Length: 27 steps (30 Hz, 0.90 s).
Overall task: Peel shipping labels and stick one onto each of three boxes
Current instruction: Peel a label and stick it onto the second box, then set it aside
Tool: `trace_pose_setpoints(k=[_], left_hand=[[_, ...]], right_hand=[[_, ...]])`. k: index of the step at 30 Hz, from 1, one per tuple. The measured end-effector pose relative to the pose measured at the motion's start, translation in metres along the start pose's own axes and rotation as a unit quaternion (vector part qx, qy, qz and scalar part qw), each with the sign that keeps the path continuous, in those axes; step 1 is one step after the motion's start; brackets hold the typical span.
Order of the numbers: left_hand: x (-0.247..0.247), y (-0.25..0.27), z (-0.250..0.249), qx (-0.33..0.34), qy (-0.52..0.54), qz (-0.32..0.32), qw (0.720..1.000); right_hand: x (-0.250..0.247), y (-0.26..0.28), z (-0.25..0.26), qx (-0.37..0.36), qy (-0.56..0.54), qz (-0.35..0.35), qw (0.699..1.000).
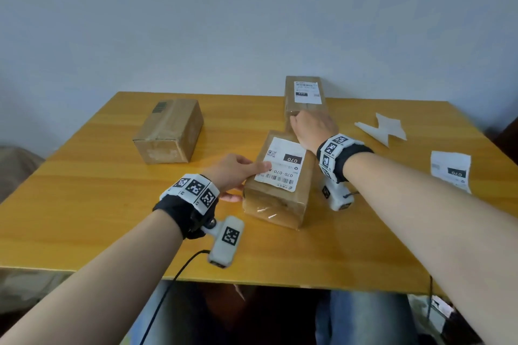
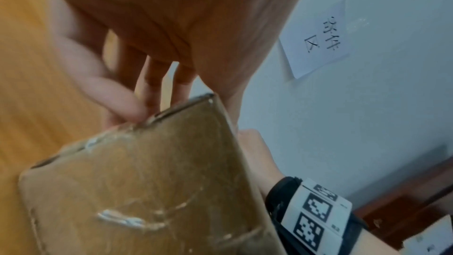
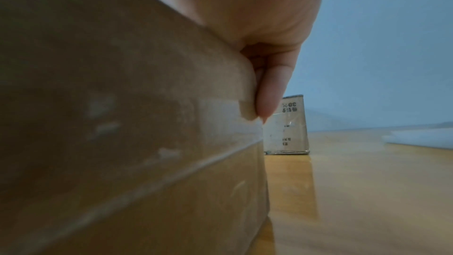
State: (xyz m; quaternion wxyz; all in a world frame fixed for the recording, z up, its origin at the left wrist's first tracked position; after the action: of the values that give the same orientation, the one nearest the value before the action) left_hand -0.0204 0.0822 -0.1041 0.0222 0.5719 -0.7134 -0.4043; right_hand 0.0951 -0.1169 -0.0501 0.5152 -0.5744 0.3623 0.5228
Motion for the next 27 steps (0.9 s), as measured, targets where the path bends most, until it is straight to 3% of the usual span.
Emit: trace_pose_setpoints(k=[2,7,12,16,19,23,25,27], left_hand=[[-0.002,0.004,-0.001,0.002,-0.008,-0.015,1.0],[0.001,0.006,-0.001,-0.007,0.067,0.023,0.997],[-0.025,-0.005,-0.023,0.053,0.126,-0.062,0.989],[-0.068,-0.016,-0.043,0.132,0.284,-0.152,0.937],[-0.073,-0.025,-0.052,0.146,0.216,-0.18,0.948],[-0.047,-0.028,-0.044,0.05,0.082,-0.185,0.978],[-0.029,-0.026,-0.039,0.017,0.073,-0.161,0.984],[-0.019,-0.024,-0.044,0.04,0.089,-0.146,0.984]], right_hand=[[-0.003,0.004,-0.001,0.002,-0.01,0.006,1.0],[-0.006,0.008,-0.004,-0.002,-0.037,0.006,0.999],[-0.012,0.02,-0.013,-0.018,-0.03,0.007,0.999],[-0.011,0.029,-0.034,-0.011,-0.014,0.034,0.999],[-0.011,0.036,-0.047,0.031,-0.014,0.062,0.998],[-0.013,0.046,-0.044,0.082,-0.005,0.096,0.992],[-0.012,0.052,-0.035,0.085,-0.012,0.116,0.99],[-0.012,0.058,-0.028,0.079,-0.021,0.127,0.988]])
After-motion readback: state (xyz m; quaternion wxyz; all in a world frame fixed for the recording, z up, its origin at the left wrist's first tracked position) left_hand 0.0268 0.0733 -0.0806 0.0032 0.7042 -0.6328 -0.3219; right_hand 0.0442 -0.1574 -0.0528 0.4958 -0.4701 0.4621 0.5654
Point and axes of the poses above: each hand's wrist, its own y-axis away from the middle knuckle, its own x-axis out of the palm, z = x × y, the point moved 9 cm from there along -y, towards the middle knuckle, and after that the axes turned 8 degrees about -x, right-handed, at the moved point
